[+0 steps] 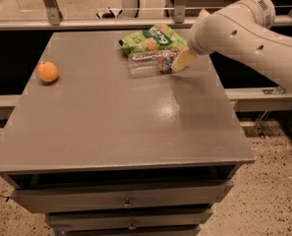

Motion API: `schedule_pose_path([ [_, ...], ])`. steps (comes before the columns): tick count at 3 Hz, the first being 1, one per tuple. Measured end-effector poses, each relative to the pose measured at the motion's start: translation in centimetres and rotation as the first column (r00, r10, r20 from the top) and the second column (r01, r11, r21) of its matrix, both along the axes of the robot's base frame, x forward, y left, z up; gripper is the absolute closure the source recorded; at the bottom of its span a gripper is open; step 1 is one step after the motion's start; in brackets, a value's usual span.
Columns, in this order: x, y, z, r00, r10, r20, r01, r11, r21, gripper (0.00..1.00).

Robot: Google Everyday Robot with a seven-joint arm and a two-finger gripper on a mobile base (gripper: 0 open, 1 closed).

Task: Move water bottle near green rice chip bag

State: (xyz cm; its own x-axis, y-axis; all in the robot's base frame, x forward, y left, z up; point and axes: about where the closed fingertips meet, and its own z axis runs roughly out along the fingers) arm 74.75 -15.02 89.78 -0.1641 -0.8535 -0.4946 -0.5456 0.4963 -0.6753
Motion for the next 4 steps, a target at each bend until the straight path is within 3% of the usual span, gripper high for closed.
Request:
schedule_pose_path([
  [2,0.1,-1.1,-0.3,0.9998,-0.018,0.013,0.018,1.0,0.021,0.0],
  [4,-2.4,-2.3,-0.4,0.9988,0.018,-0.047,-0.014,0.998,0.067,0.0],
])
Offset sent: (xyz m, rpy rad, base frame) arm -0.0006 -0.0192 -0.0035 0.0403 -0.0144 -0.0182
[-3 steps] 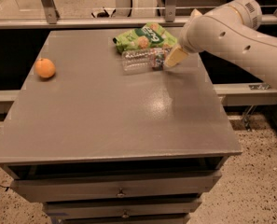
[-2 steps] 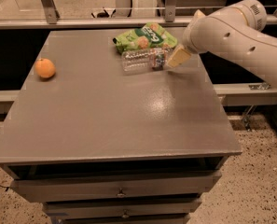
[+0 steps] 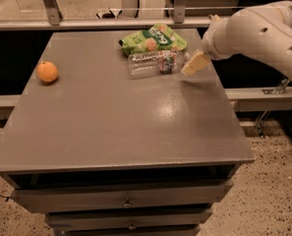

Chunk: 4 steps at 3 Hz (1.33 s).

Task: Move water bottle near green rice chip bag

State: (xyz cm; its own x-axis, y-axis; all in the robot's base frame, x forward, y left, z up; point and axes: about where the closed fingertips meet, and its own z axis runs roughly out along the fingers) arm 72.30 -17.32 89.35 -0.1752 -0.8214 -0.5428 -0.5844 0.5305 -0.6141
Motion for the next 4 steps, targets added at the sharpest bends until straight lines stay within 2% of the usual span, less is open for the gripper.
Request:
schedule_pose_path([
  [1,-2.1,-0.3,0.2,0.996,0.067,-0.06,-0.063,0.996,0.063,0.0],
  [2,-4.7,-1.0,1.4,0.9819,0.168,-0.087,-0.153,0.975,0.16,0.0],
  [3,-7.6,-2.4,2.5,0.9608,0.269,-0.069,-0.239,0.929,0.282,0.0],
  [4,-8.5,-2.2,3.1,0.9549,0.29,-0.062,-0.255,0.91,0.327,0.0],
])
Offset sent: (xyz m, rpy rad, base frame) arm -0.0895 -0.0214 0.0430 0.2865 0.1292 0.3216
